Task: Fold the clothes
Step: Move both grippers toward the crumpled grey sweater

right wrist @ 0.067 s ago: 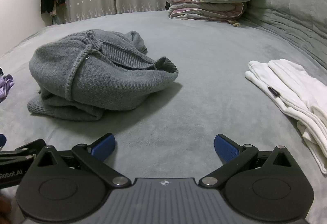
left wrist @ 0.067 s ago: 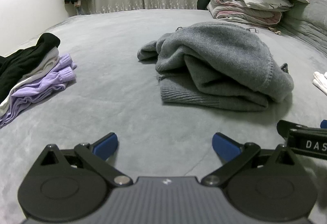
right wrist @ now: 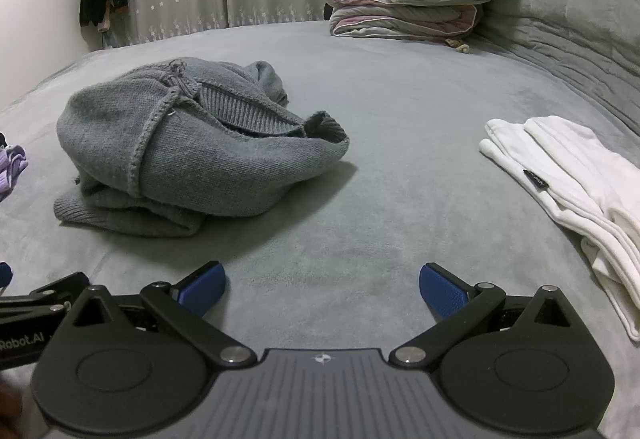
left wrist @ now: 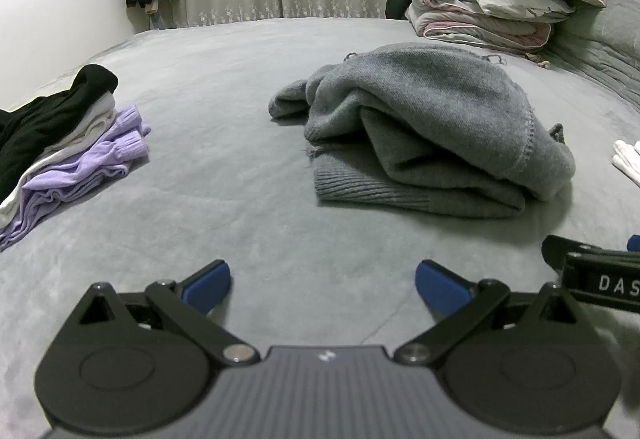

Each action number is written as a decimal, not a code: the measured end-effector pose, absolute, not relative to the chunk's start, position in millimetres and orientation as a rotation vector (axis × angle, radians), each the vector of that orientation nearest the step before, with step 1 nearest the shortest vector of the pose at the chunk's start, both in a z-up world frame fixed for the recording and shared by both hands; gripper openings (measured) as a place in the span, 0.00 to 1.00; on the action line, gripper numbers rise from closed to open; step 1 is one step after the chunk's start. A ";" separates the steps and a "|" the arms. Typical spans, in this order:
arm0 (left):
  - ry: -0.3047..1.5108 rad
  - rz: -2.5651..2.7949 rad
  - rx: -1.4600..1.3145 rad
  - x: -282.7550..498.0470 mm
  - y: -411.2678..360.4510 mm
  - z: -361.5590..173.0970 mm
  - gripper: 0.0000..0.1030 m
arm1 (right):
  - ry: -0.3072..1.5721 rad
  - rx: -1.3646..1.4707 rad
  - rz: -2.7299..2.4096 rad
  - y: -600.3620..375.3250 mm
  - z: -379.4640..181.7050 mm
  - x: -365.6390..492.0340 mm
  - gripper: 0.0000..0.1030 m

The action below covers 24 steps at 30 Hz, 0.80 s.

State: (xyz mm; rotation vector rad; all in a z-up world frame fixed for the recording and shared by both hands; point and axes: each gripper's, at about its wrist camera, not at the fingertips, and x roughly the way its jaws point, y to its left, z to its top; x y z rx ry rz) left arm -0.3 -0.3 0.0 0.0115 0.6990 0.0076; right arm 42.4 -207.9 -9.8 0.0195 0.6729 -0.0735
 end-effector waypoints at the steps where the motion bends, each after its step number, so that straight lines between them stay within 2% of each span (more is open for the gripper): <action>1: 0.699 0.008 0.012 -0.4 -0.4 0.0 1.00 | 0.672 0.020 -0.073 -207.9 -9.9 42.4 1.00; 24: 0.727 -0.009 0.045 6.7 -4.3 1.1 1.00 | 0.676 0.008 -0.032 -211.3 -12.2 63.7 1.00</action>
